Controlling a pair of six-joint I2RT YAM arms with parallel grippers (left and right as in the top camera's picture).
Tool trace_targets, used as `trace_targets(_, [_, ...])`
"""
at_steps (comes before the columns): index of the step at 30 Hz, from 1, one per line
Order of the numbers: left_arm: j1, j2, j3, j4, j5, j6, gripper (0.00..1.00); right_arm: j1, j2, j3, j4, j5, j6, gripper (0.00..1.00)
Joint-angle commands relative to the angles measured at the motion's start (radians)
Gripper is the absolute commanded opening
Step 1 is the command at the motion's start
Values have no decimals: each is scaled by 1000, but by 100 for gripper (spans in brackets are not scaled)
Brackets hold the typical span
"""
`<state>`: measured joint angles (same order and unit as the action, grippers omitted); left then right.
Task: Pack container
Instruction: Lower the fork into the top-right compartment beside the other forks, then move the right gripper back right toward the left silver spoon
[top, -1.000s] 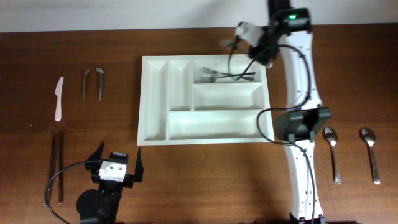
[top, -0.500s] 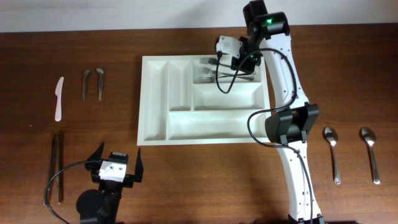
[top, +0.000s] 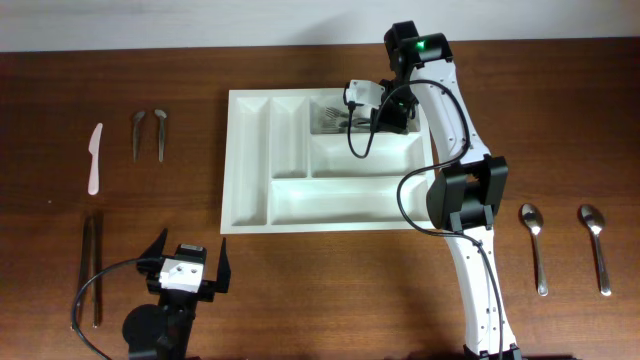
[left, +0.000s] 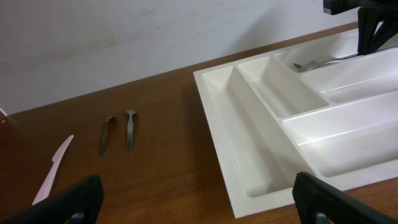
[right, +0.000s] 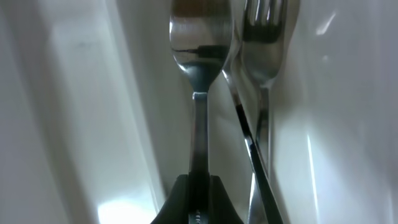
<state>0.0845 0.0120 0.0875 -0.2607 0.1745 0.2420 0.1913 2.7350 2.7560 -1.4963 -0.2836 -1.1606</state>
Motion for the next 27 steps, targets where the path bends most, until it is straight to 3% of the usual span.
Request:
trace_targets(1, [-6, -2, -5, -1, -7, -3, 99, -3, -42, -4, 12, -31, -10, 4])
trace_targets(4, [-6, -2, -5, -1, -7, -3, 99, -3, -42, -4, 20, -31, -9, 6])
trace_targets(11, [-6, -2, -5, -1, -7, -2, 99, -3, -42, -3, 60, 7, 58, 43])
trace_targets(17, [-6, -2, -5, -1, -7, -3, 99, -3, -44, 29, 59, 7, 111, 52])
trace_targets(22, [-6, -2, -5, -1, -7, -2, 99, -12, -72, 138, 52, 76, 222, 66])
trace_targets(24, [-6, -2, -5, -1, -7, -3, 99, -23, -84, 209, 37, 130, 291, 83])
trace_targets(25, [-6, -2, -5, -1, -7, -2, 99, -31, -91, 245, 24, 151, 322, 97])
trace_targets(27, [-6, -2, -5, -1, -7, -2, 99, -51, -103, 320, -7, 172, 387, 99])
